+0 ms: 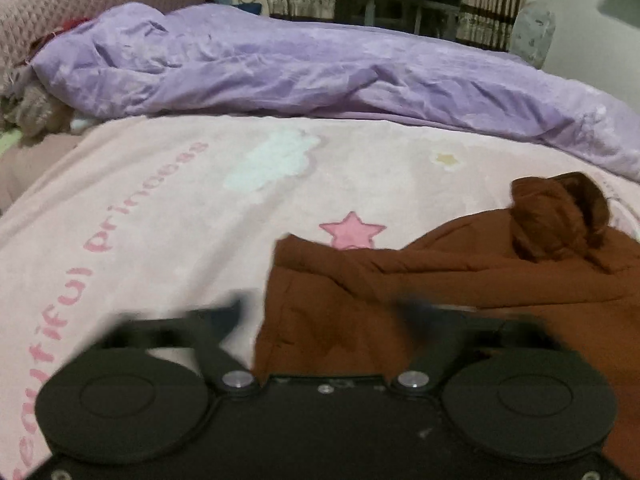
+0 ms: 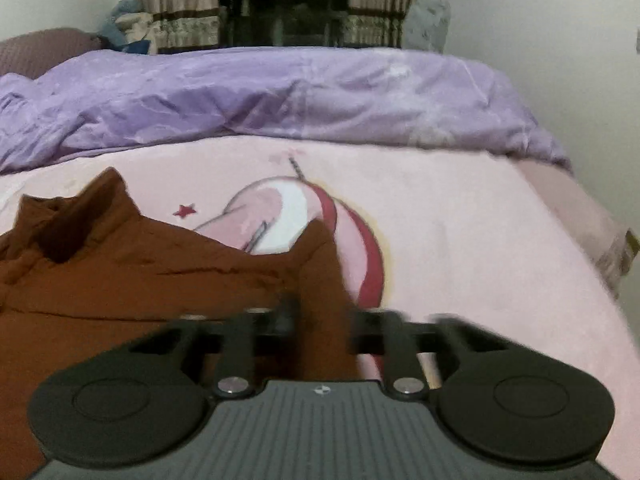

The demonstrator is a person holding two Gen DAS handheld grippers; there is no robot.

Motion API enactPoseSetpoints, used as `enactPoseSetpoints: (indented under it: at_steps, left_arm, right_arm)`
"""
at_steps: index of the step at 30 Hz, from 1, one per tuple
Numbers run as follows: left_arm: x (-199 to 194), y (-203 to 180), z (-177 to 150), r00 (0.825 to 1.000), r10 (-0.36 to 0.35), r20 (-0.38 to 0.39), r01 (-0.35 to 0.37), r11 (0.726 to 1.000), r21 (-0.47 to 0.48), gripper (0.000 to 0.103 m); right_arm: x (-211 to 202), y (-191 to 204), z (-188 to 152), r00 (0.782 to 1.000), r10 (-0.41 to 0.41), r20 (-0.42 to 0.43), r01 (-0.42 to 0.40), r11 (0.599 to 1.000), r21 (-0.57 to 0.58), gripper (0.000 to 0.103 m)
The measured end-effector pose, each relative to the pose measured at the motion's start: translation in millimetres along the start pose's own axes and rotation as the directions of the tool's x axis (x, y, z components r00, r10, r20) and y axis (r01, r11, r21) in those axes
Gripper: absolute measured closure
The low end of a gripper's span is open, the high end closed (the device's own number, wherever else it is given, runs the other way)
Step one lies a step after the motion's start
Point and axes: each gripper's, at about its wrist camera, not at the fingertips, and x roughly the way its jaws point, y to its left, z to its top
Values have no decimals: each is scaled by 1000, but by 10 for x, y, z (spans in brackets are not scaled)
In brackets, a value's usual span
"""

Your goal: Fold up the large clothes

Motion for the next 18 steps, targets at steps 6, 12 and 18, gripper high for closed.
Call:
enactPoseSetpoints:
  at_steps: [6,12,18]
  left_arm:
    - [-606,62,27,980,64,189,-60,998,-27,77]
    - [-66,-35,-287,993,109,33,-109,994,2,67]
    - [-320,-125,-161,951,284,124,-291,956,45,24]
  right_arm:
    - [-267,329,-74,965,-170,201,199,971,-135,92]
    - [133,271,-226,978,-210,16,210,970,-121,59]
    - [-23,16,-186,899,-438,20,439,899,-13,16]
